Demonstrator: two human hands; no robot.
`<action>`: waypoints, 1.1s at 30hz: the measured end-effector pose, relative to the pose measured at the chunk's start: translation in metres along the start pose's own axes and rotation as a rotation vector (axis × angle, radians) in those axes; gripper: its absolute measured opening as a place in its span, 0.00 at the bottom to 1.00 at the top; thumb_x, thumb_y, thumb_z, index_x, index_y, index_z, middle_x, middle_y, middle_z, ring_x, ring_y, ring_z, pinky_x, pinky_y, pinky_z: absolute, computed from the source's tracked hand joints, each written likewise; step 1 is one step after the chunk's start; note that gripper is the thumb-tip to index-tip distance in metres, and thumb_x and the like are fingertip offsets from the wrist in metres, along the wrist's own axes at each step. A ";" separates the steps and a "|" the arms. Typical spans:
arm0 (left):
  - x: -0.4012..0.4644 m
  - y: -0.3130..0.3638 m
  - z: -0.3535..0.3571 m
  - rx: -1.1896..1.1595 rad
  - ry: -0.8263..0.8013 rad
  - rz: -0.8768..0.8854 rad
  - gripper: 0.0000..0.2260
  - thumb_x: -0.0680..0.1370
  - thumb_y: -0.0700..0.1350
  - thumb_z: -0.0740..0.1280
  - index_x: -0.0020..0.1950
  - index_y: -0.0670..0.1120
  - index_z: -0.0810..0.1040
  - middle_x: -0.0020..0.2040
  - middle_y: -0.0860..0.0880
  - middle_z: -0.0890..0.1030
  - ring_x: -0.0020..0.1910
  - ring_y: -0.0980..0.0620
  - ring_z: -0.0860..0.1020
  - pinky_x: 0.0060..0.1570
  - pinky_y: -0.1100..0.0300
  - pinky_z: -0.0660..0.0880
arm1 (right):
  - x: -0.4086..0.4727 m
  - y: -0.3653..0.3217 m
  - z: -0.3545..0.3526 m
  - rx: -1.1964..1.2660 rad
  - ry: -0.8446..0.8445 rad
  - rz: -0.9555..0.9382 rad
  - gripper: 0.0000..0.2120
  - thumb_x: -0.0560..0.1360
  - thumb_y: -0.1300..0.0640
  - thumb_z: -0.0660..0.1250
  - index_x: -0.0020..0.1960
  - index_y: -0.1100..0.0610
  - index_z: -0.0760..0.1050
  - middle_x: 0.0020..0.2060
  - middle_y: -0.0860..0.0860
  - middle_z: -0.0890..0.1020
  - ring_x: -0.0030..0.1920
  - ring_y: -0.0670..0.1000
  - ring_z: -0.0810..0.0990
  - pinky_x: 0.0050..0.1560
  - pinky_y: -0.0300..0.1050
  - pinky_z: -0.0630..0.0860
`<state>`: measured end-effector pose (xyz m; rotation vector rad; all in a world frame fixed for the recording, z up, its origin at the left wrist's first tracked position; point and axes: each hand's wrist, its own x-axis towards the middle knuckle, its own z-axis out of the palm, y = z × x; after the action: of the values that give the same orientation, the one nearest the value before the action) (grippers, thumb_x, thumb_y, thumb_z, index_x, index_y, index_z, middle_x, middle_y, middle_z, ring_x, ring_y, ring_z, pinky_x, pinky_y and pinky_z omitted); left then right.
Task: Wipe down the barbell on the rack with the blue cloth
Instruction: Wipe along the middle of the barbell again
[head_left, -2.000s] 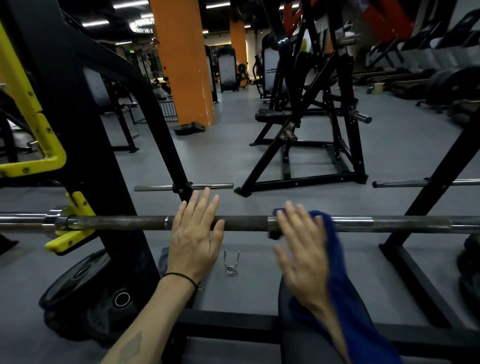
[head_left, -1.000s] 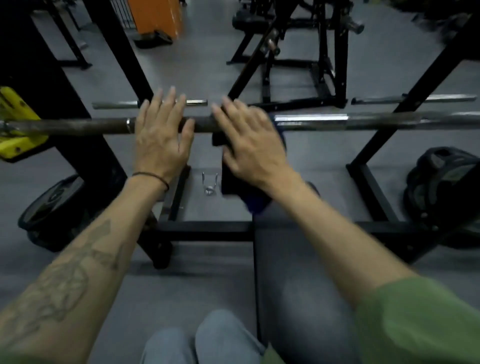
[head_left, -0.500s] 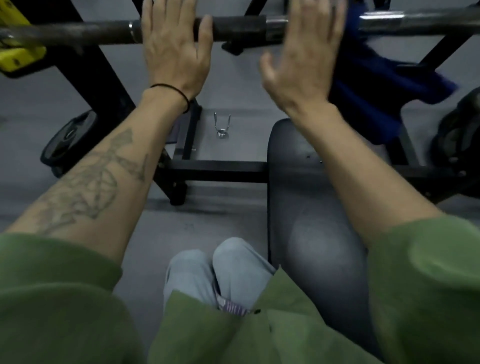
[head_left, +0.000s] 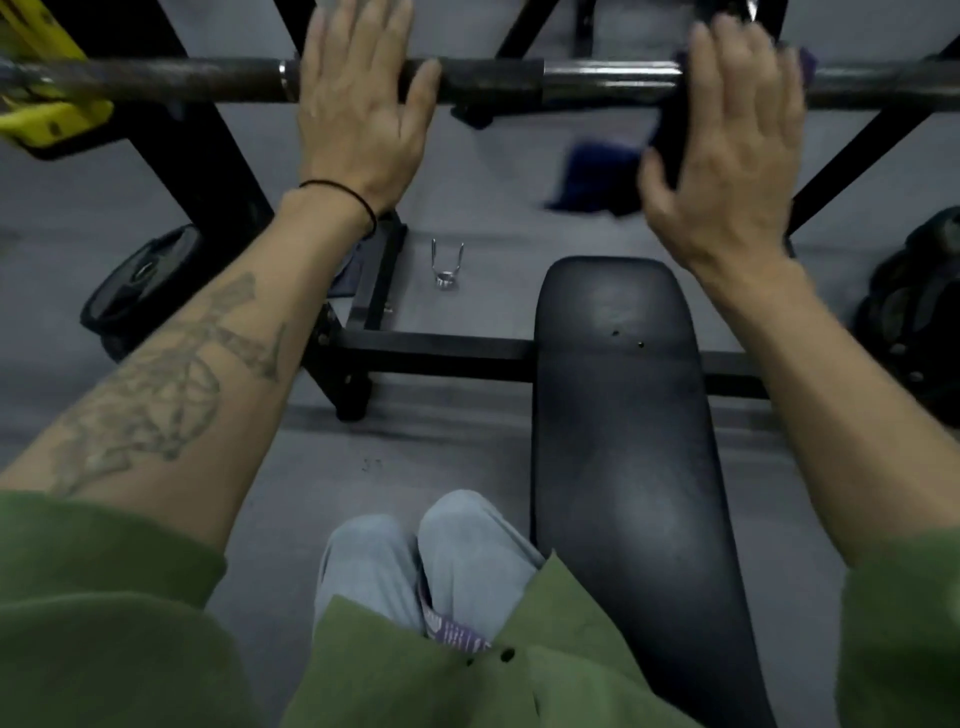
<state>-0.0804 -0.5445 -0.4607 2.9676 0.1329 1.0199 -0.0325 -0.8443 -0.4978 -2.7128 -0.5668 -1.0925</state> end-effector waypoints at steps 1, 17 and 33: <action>0.001 -0.005 0.006 -0.020 0.012 0.013 0.28 0.84 0.60 0.45 0.80 0.48 0.61 0.80 0.48 0.61 0.80 0.47 0.55 0.79 0.50 0.45 | -0.004 0.009 -0.002 0.034 0.037 0.020 0.36 0.78 0.48 0.60 0.82 0.60 0.56 0.81 0.57 0.60 0.81 0.59 0.56 0.82 0.56 0.47; -0.001 -0.001 0.015 -0.075 0.056 -0.002 0.28 0.84 0.58 0.48 0.81 0.45 0.59 0.81 0.45 0.58 0.81 0.47 0.52 0.78 0.52 0.43 | 0.025 -0.128 0.023 0.095 0.061 -0.110 0.39 0.73 0.53 0.62 0.81 0.65 0.57 0.80 0.62 0.61 0.81 0.60 0.57 0.82 0.57 0.47; -0.001 -0.002 0.016 -0.070 0.068 0.001 0.28 0.85 0.58 0.48 0.81 0.45 0.59 0.81 0.45 0.58 0.81 0.47 0.52 0.78 0.52 0.43 | 0.026 -0.109 0.022 0.046 0.063 -0.224 0.37 0.75 0.56 0.61 0.82 0.64 0.55 0.81 0.61 0.59 0.82 0.59 0.55 0.82 0.56 0.50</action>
<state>-0.0719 -0.5424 -0.4741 2.8717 0.0941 1.1026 -0.0456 -0.7305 -0.4943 -2.6135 -0.8909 -1.1948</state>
